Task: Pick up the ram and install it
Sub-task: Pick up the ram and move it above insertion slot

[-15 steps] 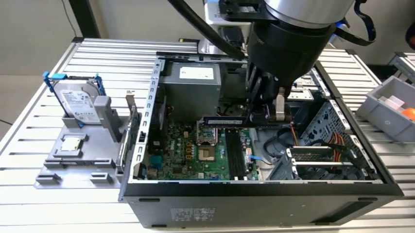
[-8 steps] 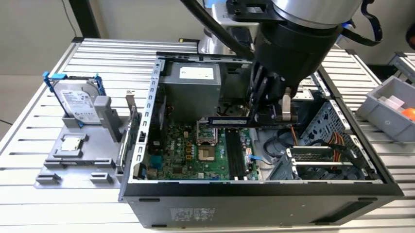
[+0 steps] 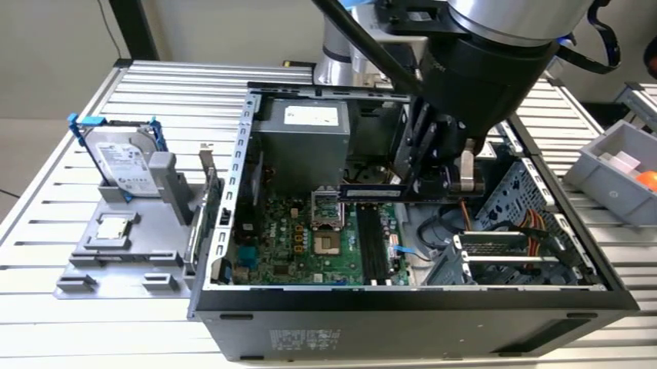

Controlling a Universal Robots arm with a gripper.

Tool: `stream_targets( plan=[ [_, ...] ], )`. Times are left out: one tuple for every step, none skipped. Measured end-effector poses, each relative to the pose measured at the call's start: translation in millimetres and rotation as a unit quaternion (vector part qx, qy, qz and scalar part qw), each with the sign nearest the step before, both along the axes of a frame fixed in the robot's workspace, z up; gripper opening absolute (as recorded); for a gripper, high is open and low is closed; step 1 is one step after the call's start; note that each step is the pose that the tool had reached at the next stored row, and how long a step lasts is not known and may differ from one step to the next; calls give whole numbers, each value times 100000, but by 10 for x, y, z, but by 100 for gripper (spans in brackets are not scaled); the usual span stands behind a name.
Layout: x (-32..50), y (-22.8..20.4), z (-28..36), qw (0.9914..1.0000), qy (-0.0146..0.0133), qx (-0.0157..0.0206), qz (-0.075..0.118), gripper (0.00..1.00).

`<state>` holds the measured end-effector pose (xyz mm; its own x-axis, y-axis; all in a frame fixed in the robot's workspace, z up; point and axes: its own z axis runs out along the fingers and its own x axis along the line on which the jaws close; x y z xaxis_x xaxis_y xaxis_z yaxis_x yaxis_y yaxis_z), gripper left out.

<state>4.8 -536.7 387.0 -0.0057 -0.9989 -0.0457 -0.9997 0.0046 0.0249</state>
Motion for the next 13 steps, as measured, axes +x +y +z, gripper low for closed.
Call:
stream_targets(
  plan=[
    [10,0,0,100000,0,0,-104,0],
    [20,0,0,100000,-1,3,-242,0],
    [30,0,0,99999,1,0,-396,0],
    [40,0,0,99999,-2,5,-526,0],
    [50,0,0,99998,0,5,-600,0],
    [58,0,0,99998,0,4,-608,0],
    [68,1,-1,99998,-1,7,-608,0],
    [78,1,-1,99998,-2,5,-606,0],
    [89,1,-1,99998,-1,5,-608,0],
    [100,1,0,99998,0,2,-608,0],
    [112,2,0,99998,1,-2,-608,0],
    [126,2,0,99998,0,1,-607,0],
    [141,1,0,99998,-1,1,-609,0]
  ],
)
